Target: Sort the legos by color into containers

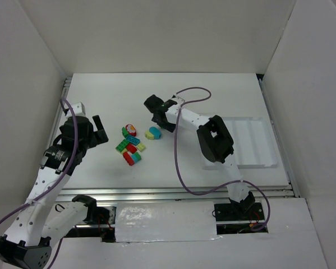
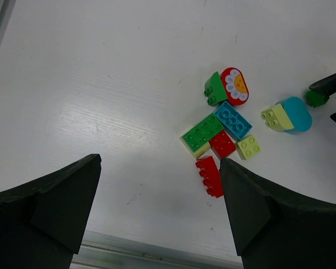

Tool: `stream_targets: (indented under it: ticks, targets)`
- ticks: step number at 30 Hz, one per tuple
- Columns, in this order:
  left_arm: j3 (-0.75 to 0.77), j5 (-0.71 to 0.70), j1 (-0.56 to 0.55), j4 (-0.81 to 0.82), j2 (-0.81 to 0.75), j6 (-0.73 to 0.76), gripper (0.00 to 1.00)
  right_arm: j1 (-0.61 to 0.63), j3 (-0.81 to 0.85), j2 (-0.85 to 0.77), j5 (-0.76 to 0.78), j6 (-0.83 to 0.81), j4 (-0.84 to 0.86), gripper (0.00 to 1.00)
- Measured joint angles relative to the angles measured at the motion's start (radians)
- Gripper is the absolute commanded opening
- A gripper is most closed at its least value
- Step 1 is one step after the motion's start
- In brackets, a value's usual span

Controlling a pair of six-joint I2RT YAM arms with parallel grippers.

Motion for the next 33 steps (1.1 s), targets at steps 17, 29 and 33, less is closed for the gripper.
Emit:
stream_targets:
  ticks: [17,29,33]
  targets:
    - [-0.002,0.022,0.0,0.008,-0.005,0.018,1.0,-0.008,-0.251,-0.115,-0.025,-0.092,0.185,0.16]
    - [-0.002,0.028,-0.001,0.012,-0.005,0.019,0.99,-0.11,-0.62,-0.671,-0.206,-0.543,0.369,0.16]
    - [-0.002,0.029,-0.001,0.014,-0.005,0.019,0.99,-0.263,-0.691,-0.719,-0.241,-0.612,0.378,0.17]
